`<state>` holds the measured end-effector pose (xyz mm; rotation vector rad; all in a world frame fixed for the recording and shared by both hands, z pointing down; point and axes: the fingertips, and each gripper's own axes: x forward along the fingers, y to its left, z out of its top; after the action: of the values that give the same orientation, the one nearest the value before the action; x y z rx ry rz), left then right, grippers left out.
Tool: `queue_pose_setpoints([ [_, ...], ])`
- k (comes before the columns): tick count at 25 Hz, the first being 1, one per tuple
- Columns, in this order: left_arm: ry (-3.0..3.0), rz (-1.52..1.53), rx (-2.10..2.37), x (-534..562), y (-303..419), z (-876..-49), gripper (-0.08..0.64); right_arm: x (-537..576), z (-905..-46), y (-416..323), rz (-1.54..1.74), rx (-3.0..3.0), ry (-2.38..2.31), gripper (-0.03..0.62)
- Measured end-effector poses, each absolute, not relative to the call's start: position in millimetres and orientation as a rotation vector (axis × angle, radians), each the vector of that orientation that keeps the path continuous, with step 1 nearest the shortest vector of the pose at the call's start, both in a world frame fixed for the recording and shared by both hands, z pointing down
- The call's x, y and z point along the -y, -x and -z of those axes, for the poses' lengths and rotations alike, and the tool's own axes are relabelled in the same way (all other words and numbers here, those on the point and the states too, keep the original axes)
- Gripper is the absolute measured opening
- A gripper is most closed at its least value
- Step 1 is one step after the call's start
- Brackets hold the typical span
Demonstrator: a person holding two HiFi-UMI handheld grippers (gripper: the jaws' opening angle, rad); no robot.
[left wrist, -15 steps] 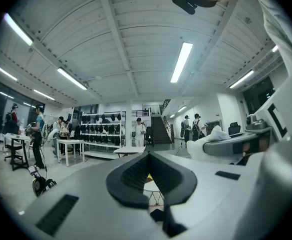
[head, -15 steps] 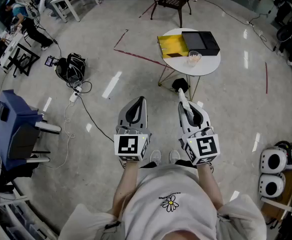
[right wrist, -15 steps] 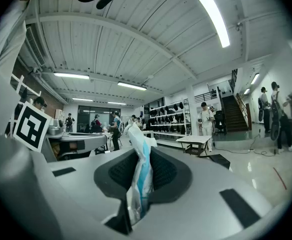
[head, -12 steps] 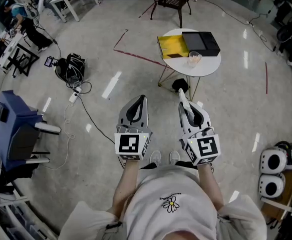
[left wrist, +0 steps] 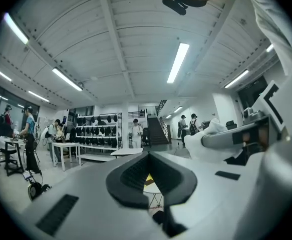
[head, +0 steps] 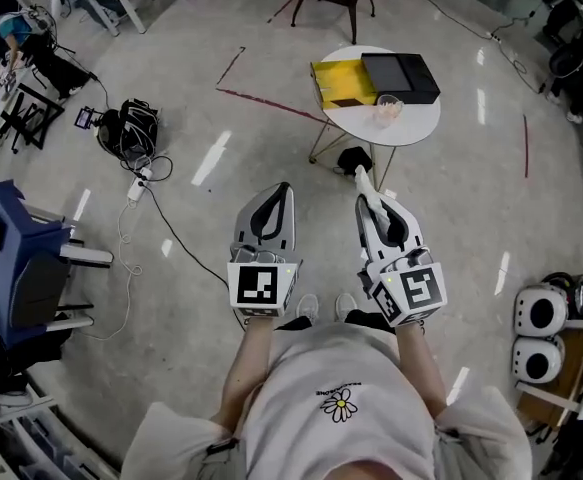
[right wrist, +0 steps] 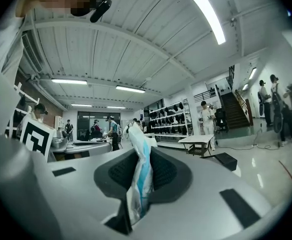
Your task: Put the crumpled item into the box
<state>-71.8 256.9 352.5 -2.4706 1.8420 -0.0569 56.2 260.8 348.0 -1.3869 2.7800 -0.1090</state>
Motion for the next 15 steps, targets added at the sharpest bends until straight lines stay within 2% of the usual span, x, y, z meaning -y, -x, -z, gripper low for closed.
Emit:
queue_pose_setpoints([
  [15,2.575,0.035,-1.769,-205,97,-372,0.002,-223,-384,-59,0.086,-2.719,1.705,0.051],
])
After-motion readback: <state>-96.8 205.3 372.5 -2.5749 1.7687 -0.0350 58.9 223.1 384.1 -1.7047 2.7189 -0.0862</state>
